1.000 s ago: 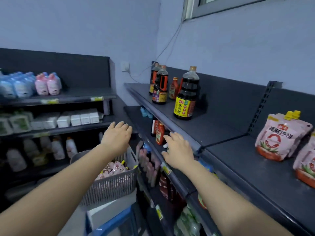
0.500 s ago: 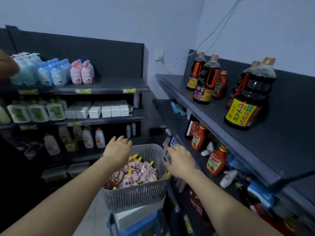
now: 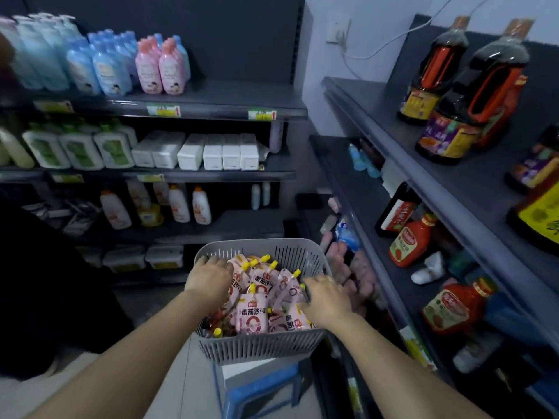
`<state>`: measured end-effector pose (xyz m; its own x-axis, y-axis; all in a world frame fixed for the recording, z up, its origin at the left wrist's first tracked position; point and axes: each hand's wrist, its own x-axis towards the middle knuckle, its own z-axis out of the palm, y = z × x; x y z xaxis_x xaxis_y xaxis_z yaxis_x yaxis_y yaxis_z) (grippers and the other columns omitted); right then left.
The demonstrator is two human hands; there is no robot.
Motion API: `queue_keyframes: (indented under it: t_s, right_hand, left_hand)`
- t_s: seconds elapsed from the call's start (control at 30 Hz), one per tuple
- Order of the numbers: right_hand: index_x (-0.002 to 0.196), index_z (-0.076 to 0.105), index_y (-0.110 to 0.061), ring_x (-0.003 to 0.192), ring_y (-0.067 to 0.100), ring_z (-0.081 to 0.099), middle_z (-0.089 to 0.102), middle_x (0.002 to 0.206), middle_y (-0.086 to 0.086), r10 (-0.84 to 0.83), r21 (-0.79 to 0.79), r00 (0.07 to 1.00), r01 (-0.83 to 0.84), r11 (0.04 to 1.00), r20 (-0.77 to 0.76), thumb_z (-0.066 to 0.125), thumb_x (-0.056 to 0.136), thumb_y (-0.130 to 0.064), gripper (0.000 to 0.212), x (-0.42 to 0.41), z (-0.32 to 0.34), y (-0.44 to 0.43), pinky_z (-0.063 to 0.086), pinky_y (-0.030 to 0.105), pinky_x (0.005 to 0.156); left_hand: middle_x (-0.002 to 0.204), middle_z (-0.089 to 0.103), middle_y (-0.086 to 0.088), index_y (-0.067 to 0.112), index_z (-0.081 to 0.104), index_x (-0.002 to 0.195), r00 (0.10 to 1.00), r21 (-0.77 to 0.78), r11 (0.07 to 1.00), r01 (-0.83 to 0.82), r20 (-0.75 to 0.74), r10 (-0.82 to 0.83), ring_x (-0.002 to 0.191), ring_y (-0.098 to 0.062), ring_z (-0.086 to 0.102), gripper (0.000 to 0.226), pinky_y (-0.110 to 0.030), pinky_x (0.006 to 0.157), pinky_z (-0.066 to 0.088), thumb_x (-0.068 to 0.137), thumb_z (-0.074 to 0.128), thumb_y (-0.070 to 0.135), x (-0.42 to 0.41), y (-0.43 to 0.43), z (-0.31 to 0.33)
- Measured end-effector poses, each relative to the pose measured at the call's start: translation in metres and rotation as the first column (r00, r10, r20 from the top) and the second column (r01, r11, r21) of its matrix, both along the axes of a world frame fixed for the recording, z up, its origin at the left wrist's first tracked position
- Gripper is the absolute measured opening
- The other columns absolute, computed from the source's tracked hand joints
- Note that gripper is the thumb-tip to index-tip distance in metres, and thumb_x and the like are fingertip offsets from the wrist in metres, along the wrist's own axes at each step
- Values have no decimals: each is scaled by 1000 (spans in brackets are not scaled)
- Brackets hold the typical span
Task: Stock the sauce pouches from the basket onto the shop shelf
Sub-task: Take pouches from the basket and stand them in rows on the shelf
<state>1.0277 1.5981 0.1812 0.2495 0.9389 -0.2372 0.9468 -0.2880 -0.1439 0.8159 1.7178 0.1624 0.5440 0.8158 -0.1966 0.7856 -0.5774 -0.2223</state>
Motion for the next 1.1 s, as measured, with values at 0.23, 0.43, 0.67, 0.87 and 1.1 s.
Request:
queue_keyframes:
  t_s: [0.23,0.43,0.67,0.87,1.1]
  right_hand:
    - [133,48,-22,123,28,51,57,130,8,66,-197,996,-75,978,-52,57,90,-38,47,31,-54,33,41,36,98]
    - [135,46,-22,115,31,55,61,122,12,53,-336,997,-67,940,-53,61,87,-41,53,47,-99,46,48,37,90]
    - [123,54,-14,115,31,57,63,123,12,57,-433,997,-72,899,-48,57,86,-16,37,50,-134,59,44,35,96]
    - [116,57,-15,106,28,64,68,113,8,-6,-420,1000,-1,907,-15,54,85,-5,32,39,-146,73,51,36,88]
    - [112,61,-21,101,27,62,65,112,6,-272,-475,913,102,874,-304,59,86,-24,25,28,-155,84,48,31,75]
  left_hand:
    - [138,49,-6,15,46,132,992,-137,982,-127,-30,124,130,-24,41,44,-39,113,30,88,50,19,14,26,-52]
    - [151,30,-13,9,32,143,968,-253,936,-245,-7,251,138,-28,32,56,-37,112,32,92,50,21,26,40,-89]
    - [153,23,-15,3,8,151,924,-364,873,-325,75,375,141,-33,24,73,-40,113,31,92,50,15,39,59,-121]
    - [141,41,-16,3,18,148,887,-283,868,-407,103,450,126,-33,39,72,-38,106,33,90,55,26,47,69,-128]
    - [116,62,-12,13,57,119,747,-578,727,-372,279,604,105,-30,59,34,-37,84,51,85,55,19,57,70,-134]
